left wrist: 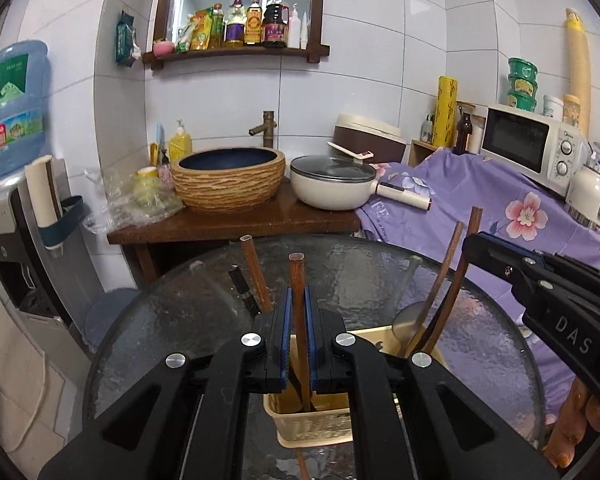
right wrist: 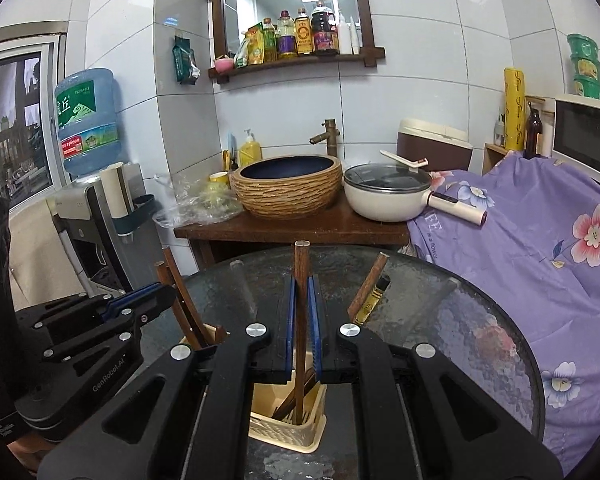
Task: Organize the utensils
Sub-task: 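Open both tools to drop the brown chopsticks into the holder, then move both tools down to the metal spoon and last brown chopstick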
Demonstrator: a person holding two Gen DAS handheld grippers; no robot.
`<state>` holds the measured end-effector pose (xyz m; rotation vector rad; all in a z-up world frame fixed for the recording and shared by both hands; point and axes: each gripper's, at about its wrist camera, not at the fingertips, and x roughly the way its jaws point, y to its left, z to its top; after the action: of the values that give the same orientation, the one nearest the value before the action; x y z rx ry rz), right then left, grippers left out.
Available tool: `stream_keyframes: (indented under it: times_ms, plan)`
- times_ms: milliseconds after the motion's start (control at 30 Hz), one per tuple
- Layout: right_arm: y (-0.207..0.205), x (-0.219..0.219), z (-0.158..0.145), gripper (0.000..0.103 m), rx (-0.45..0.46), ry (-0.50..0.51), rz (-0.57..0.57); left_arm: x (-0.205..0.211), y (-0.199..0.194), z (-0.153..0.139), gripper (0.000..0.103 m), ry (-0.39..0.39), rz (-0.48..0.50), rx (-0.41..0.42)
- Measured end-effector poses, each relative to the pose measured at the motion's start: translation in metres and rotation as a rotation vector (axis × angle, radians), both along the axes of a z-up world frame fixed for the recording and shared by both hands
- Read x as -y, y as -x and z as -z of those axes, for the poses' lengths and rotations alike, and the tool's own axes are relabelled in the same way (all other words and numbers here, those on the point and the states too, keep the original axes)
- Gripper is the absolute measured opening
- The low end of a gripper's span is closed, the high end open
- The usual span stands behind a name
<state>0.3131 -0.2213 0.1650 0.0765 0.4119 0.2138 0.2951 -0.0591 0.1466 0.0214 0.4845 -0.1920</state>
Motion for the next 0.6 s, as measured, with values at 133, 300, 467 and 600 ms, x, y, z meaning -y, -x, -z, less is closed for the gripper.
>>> stream_keyframes:
  times_ms: [133,300,467,600]
  plan:
    - [0.002,0.001,-0.001,0.008,0.002,-0.005,-0.005,0.000,0.002,0.000,0.007,0.003,0.020,-0.001]
    - [0.018,0.003,-0.006,0.050,0.052,-0.006,0.002,-0.005,0.011,-0.005,0.029,0.008,0.033,0.015]
    - [0.046,0.007,-0.009,0.050,0.096,-0.032,0.016,-0.015,0.034,-0.002,0.051,0.006,0.026,0.055]
    - [0.072,0.005,-0.004,0.050,0.093,-0.027,0.013,-0.025,0.053,0.007,0.068,0.013,0.005,0.081]
